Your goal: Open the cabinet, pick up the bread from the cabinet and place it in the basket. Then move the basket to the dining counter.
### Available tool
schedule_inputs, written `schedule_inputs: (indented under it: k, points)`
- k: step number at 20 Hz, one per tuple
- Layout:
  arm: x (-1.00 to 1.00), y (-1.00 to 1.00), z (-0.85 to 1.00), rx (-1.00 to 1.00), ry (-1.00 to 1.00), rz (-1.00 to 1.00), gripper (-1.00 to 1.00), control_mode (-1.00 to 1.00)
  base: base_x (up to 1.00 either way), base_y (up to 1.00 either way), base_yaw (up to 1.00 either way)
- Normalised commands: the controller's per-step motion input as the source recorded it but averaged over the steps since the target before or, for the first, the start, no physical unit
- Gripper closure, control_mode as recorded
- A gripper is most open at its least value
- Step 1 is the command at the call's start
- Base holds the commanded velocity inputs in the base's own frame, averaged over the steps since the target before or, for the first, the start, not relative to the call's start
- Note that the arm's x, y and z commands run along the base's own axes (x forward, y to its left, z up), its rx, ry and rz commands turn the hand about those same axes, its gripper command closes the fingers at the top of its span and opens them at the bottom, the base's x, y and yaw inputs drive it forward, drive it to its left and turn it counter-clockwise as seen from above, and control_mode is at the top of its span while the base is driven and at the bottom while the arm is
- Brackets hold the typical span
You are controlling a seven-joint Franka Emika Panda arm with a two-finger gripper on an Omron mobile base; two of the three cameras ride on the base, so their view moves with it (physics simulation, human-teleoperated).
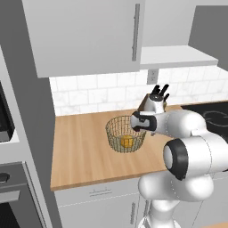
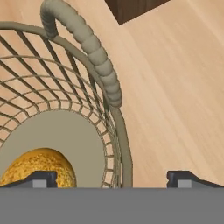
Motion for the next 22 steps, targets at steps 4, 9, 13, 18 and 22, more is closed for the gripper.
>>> schedule_inputs:
  k: [4,9,13,18,22]
  points:
    - [0.00,0.11,-0.18,0.00,0.00,0.00,1.00,-1.00,0.00,0.00,0.00]
    - [0.00,0.04,-0.01,0.00,0.00,0.00,1.00,-1.00,0.00,0.00,0.00]
    - [0.00,0.00,0.00,0.00,0.00,0.00,1.00,-1.00,0.00,0.00,0.00]
    - [-0.24,-0.04,0.22,0.00,-0.03,-0.03,1.00,-1.00,0.00,0.00,0.00]
    - [-0.30,-0.12,0.51,0.06,-0.07,-0.04,1.00,-1.00,0.00,0.00,0.00]
